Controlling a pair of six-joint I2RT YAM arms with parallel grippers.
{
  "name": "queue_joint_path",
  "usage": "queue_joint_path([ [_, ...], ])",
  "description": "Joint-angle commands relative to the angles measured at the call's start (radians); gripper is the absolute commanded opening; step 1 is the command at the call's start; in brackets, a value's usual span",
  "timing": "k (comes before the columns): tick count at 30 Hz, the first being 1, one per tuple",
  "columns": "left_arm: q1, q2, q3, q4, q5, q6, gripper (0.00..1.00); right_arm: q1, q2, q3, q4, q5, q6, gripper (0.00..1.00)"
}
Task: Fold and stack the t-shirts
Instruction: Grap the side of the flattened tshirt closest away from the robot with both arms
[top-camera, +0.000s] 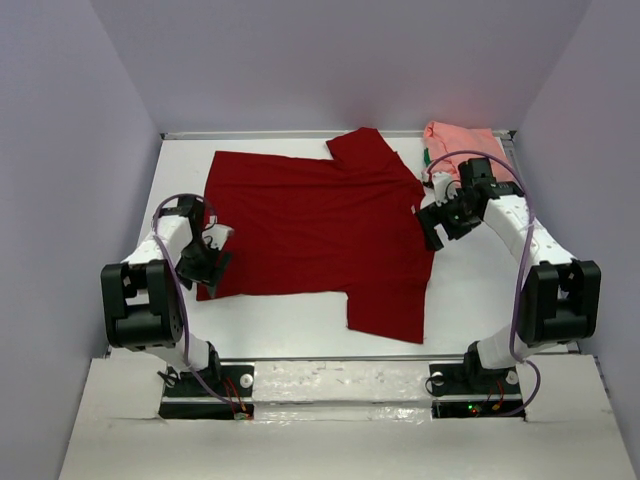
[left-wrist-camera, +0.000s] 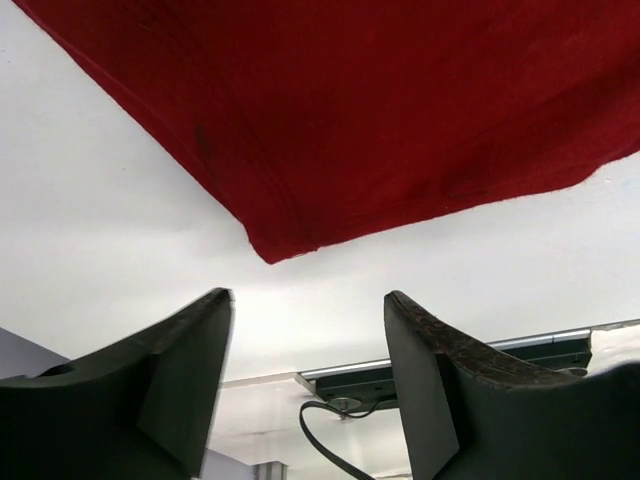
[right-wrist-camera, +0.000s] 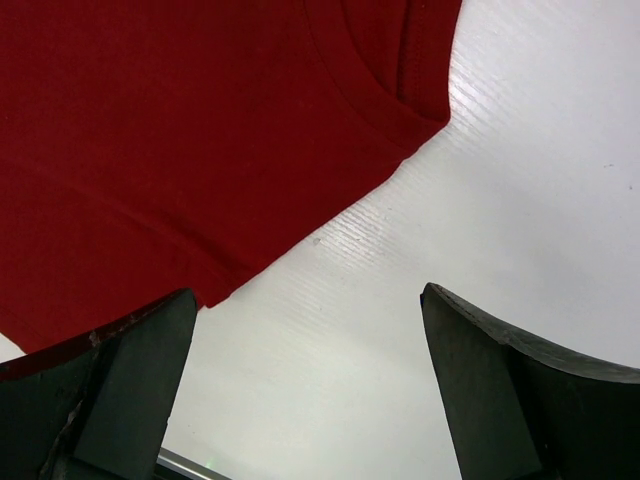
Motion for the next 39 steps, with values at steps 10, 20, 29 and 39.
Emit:
queue_joint_path([
  [10,0.045,0.045,-0.038,-0.005,0.037,0.049,0.71,-0.017,-0.082,-0.018,0.039,0.020,-0.027,1.00],
  [20,0.047,0.078,-0.062,0.049,0.011,0.046,0.63,-0.017,-0.076,-0.008,0.029,0.011,-0.021,1.00],
  [29,0.047,0.095,-0.067,0.080,-0.006,0.035,0.45,-0.017,-0.083,-0.012,0.010,0.000,-0.024,1.00],
  [39,0.047,0.088,-0.084,0.106,-0.027,0.026,0.35,-0.017,-0.080,-0.008,-0.029,-0.038,-0.045,1.00],
])
